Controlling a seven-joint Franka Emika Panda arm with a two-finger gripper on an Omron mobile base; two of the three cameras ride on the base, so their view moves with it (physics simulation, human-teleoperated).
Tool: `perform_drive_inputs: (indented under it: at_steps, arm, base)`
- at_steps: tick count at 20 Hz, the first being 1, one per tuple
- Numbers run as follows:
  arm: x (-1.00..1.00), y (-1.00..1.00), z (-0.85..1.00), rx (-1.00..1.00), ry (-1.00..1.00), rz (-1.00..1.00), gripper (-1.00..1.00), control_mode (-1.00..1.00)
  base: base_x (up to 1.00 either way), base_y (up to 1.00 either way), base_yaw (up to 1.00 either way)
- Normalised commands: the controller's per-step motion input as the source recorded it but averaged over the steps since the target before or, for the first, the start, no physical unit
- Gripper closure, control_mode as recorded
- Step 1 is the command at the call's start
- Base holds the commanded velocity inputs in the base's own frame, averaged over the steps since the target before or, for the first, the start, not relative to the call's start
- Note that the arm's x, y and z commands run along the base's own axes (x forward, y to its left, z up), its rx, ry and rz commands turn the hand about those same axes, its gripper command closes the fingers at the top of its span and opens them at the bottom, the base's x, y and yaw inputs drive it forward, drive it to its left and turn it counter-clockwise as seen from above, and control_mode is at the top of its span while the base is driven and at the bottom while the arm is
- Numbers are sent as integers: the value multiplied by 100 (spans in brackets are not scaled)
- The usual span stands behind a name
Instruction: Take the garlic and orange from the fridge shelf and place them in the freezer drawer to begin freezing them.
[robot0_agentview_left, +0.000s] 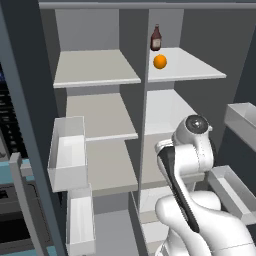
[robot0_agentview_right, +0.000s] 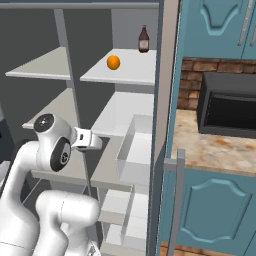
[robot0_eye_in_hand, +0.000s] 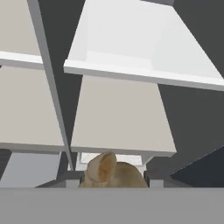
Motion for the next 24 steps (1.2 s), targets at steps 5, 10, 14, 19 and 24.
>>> perform_drive_inputs:
  at_steps: [5, 10, 14, 19, 24]
  arm:
    - [-22, 0, -3, 0, 0, 2, 100, 100]
    - [0, 0, 0, 0, 0, 0, 100, 100]
    - [0, 0, 0, 0, 0, 0, 100, 100]
    - [0, 0, 0, 0, 0, 0, 100, 100]
    - [0, 0, 0, 0, 0, 0, 100, 100]
  base:
    - [-58, 0, 7]
    - [-100, 6, 13]
    - [-97, 20, 11]
    - [-27, 41, 11]
    - [-1, 47, 13]
